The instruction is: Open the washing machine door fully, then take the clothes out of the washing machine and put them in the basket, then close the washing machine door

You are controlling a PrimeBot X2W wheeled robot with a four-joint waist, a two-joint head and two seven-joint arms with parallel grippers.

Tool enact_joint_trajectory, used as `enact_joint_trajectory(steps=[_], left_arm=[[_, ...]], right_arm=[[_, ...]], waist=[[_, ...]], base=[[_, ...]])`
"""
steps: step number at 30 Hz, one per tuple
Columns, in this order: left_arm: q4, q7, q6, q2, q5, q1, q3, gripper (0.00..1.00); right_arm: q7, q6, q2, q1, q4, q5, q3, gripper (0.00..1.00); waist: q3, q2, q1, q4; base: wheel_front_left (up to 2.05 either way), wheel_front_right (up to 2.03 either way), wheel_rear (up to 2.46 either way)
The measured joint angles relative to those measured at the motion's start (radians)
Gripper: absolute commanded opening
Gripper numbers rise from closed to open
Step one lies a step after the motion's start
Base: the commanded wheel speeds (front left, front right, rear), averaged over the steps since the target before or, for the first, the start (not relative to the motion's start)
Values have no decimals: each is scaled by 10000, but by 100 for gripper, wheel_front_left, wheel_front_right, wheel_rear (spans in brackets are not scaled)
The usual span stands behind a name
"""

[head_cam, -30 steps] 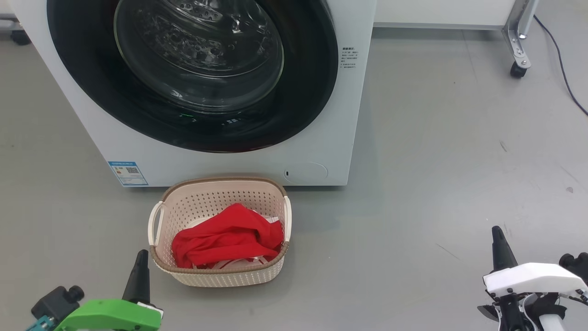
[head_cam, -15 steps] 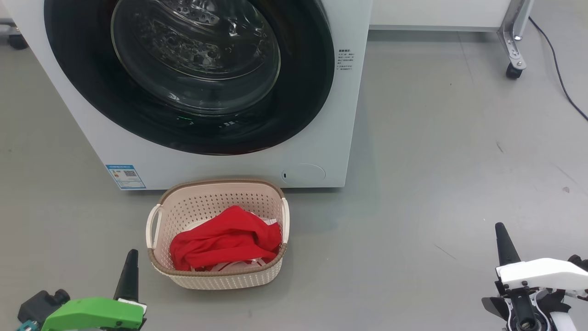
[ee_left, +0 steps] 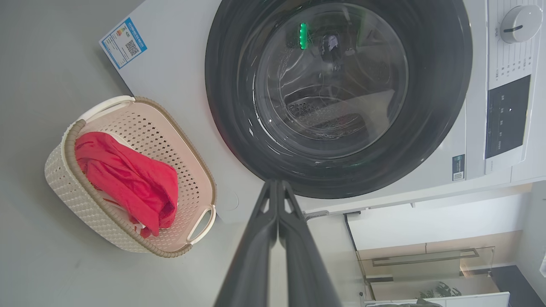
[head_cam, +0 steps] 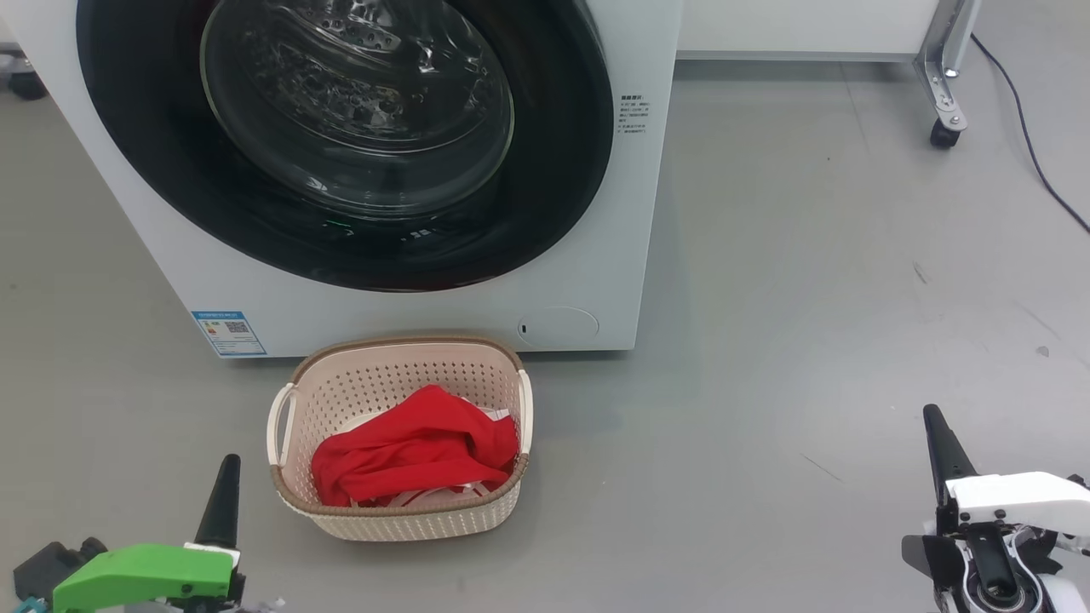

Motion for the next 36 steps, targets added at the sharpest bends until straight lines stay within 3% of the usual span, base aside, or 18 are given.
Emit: enact_joint_trajectory(steps=[17, 36], left_arm=[[-38, 476, 0, 148, -1958, -198, 366, 0], [-29, 504, -2, 163, -1987, -210, 389, 0]], right_arm=[[575, 121, 79, -198, 38, 2077, -449, 0], [575, 169, 98, -202, 46, 2132, -470, 0]], waist=[[-81, 0, 0, -99], [-82, 0, 0, -99]], base=[[0, 0, 0], [0, 0, 0]])
